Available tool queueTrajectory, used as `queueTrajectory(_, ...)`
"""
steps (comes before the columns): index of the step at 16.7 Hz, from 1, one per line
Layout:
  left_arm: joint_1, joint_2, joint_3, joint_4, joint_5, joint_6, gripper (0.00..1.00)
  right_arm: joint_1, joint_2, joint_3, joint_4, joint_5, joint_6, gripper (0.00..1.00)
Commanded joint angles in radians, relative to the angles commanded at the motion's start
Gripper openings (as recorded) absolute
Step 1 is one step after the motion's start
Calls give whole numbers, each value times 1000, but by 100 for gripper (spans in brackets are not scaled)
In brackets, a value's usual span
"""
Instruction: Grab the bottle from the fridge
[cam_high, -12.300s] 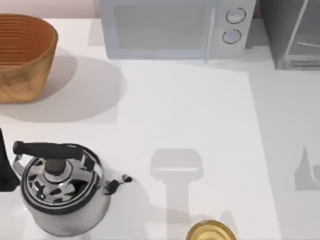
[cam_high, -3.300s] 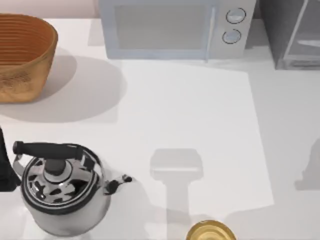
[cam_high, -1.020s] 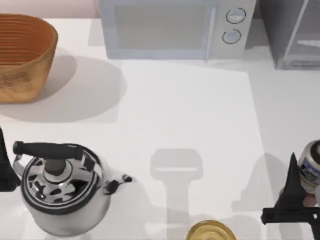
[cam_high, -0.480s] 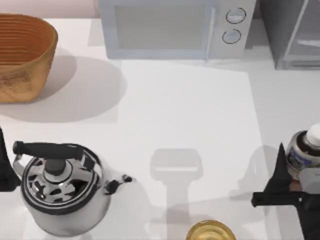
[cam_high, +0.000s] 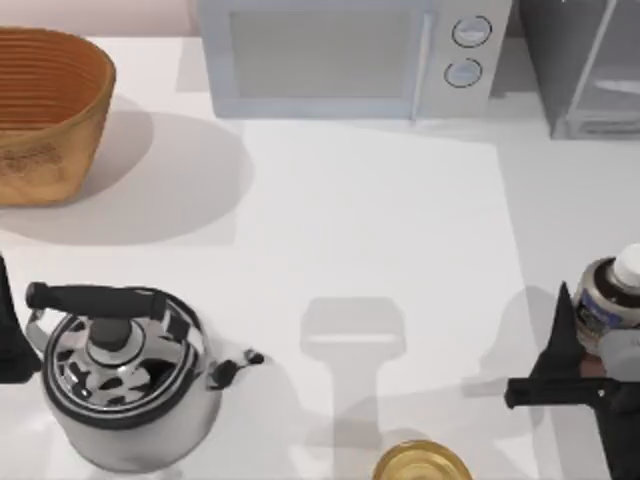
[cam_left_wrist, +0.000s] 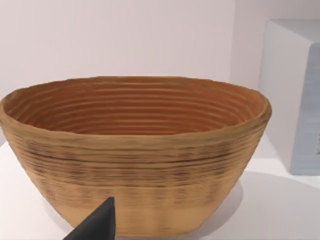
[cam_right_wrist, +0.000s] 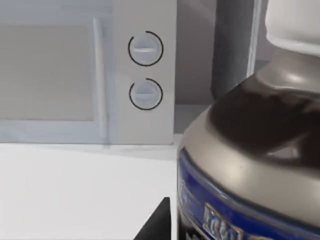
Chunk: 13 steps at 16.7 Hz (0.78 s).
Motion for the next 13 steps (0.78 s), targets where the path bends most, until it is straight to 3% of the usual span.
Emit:
queueTrajectory(12,0,0,0,0,0,0,100,0,0,0,0,0,0,98)
queueTrajectory(13,0,0,0,0,0,0,100,0,0,0,0,0,0,100)
